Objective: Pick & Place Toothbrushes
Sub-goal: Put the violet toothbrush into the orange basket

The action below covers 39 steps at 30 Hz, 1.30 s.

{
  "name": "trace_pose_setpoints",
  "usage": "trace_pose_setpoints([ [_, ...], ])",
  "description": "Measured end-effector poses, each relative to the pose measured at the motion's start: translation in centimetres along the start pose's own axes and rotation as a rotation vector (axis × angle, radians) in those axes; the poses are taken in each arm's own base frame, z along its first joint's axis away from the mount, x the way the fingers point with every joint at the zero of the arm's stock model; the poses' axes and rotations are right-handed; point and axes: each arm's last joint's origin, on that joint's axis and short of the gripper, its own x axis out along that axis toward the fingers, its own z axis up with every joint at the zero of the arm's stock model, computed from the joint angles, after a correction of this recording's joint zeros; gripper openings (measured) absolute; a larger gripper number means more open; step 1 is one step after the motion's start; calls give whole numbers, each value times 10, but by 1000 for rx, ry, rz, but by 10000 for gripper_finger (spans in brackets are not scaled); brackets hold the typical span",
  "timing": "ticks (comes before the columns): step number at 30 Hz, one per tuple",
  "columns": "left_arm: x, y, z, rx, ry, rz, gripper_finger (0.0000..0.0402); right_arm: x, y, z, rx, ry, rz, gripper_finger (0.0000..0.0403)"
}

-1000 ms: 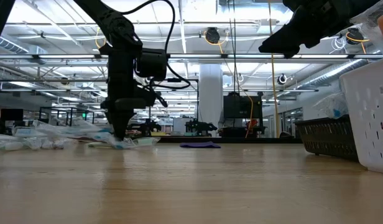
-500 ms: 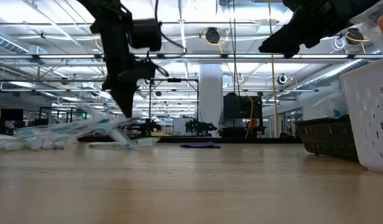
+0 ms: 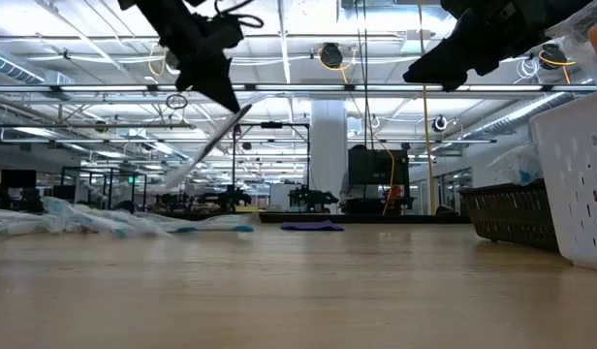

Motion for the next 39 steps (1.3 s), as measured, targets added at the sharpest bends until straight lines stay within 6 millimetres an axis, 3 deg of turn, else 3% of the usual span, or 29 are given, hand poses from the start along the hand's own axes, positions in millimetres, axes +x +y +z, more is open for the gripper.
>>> trace_pose_setpoints([
  [19, -17, -48, 32, 114, -432, -272, 0, 0, 0, 4, 5, -39, 1, 110],
  [30, 7, -83, 43, 122, -640, -349, 0, 6, 1, 9, 10, -104, -3, 110],
  [39, 30, -106, 40, 109, -723, -394, 0, 8, -7, 16, 5, -183, -41, 117],
])
